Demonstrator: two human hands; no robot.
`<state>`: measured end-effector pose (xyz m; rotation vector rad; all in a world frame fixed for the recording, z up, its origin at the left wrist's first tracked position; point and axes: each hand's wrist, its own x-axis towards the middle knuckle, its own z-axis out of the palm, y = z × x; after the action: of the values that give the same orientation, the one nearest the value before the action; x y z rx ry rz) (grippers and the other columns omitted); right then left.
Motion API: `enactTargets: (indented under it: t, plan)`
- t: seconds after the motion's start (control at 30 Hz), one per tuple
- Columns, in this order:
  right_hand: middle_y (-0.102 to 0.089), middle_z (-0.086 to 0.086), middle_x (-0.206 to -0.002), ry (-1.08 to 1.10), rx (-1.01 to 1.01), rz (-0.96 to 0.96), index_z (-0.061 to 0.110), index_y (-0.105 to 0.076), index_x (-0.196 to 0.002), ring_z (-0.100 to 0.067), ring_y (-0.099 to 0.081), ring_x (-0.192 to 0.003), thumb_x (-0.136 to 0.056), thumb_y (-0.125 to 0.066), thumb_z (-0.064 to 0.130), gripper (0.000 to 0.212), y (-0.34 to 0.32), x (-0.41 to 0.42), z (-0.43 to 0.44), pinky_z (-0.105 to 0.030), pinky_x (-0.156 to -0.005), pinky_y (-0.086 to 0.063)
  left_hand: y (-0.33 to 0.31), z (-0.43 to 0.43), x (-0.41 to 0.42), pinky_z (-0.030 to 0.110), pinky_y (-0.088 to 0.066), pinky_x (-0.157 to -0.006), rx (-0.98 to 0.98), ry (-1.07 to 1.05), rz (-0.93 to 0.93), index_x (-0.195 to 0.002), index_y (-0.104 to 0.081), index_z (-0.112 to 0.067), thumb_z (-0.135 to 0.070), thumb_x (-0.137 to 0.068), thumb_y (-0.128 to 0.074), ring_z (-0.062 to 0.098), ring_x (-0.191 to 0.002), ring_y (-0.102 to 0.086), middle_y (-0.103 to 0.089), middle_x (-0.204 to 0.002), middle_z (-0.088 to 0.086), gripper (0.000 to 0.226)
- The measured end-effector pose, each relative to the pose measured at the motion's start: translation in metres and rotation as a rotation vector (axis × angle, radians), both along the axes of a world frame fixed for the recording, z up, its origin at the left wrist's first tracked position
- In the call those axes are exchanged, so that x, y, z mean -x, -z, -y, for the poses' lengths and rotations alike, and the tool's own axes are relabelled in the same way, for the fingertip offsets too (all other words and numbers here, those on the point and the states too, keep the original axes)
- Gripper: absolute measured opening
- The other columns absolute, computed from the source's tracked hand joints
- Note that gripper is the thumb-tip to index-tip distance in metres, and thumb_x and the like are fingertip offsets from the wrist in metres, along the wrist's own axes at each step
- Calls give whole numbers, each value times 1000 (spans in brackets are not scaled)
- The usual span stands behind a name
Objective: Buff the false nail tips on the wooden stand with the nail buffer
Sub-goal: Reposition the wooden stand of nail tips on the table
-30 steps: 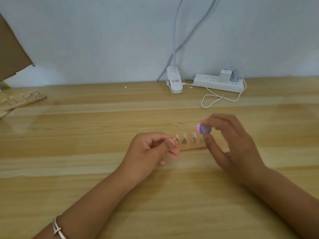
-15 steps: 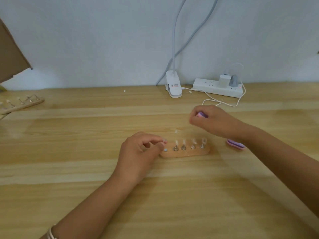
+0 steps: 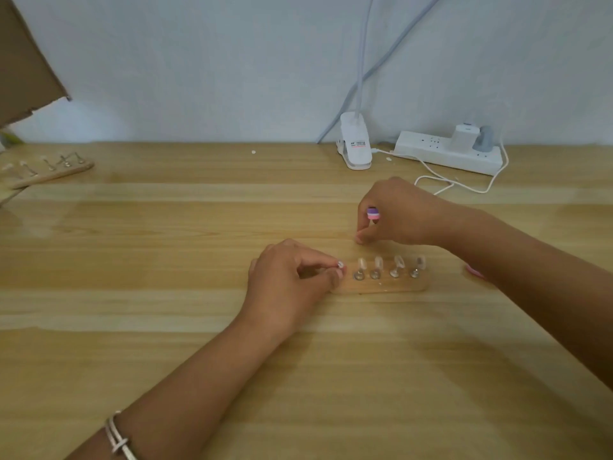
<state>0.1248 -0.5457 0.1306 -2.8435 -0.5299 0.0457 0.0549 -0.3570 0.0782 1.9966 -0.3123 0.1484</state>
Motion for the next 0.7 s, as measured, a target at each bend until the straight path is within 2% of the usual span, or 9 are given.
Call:
enactTargets:
  t: [0.1, 0.17, 0.23, 0.3, 0.37, 0.43, 0.53, 0.6, 0.7]
  plan:
    - [-65, 12, -77, 30, -74, -38, 13, -79, -82, -4, -56, -75, -80, -83, 22, 10, 1, 0, 3, -22, -67, -40, -1, 1, 2, 49, -47, -87, -42, -17, 4, -77, -75, -36, -25, -74, -80, 10, -72, -52, -63, -75, -10, 12]
    - [-71, 13, -79, 9, -172, -89, 16, -79, -81, 0, -62, -77, -82, -81, 17, 2, -4, 2, 6, -20, -71, -44, -3, 1, 3, 50, -45, -89, -51, -24, 4, -74, -73, -36, -29, -72, -79, 9, -72, -51, -64, -76, -9, 10]
    - [-70, 18, -70, -52, -337, -188, 19, -77, -79, 7, -59, -63, -84, -78, 13, 8, -12, 7, 8, -10, -60, -42, -4, 1, 3, 52, -45, -89, -43, -22, 8, -72, -72, -36, -29, -71, -79, 10, -72, -53, -64, -78, -7, 10]
    - [-68, 19, -67, -155, -435, -312, 20, -77, -80, 5, -55, -56, -87, -76, 13, 10, -20, 15, 6, -9, -53, -42, -5, 2, 3, 53, -45, -89, -52, -26, 16, -72, -71, -36, -23, -74, -80, 12, -73, -53, -64, -77, -7, 16]
    - [-68, 17, -69, -263, -402, -373, 23, -77, -80, 4, -55, -59, -87, -76, 16, 11, -24, 21, 0, -10, -55, -43, -5, 1, 3, 52, -45, -87, -75, -22, 28, -72, -70, -38, -21, -76, -79, 15, -75, -54, -63, -77, -8, 20]
    - [-68, 19, -69, -310, -320, -362, 24, -77, -79, 5, -58, -61, -86, -78, 19, 9, -23, 23, -8, -7, -58, -41, -5, 1, 3, 48, -47, -84, -93, -7, 36, -75, -72, -36, -32, -74, -74, 16, -75, -55, -61, -74, -10, 5]
    - [-65, 19, -62, -293, -251, -299, 27, -77, -75, 4, -54, -57, -82, -82, 26, 9, -24, 22, -13, -9, -56, -39, -3, 0, 2, 40, -49, -76, -94, -11, 35, -76, -76, -31, -39, -67, -67, 15, -70, -56, -62, -71, -9, 15]
    - [-62, 18, -59, -266, -222, -255, 29, -76, -73, 1, -51, -55, -80, -83, 30, 10, -24, 21, -14, -11, -54, -39, -2, 0, 1, 37, -49, -73, -98, -14, 53, -69, -70, -38, -37, -68, -71, 12, -67, -55, -61, -69, -9, 2]
    - [-62, 15, -60, -252, -218, -217, 29, -76, -73, 0, -51, -55, -79, -83, 30, 9, -23, 22, -16, -13, -54, -39, 1, -2, -2, 37, -50, -73, -98, -17, 73, -65, -64, -44, -23, -74, -80, 12, -66, -55, -61, -68, -10, 28]
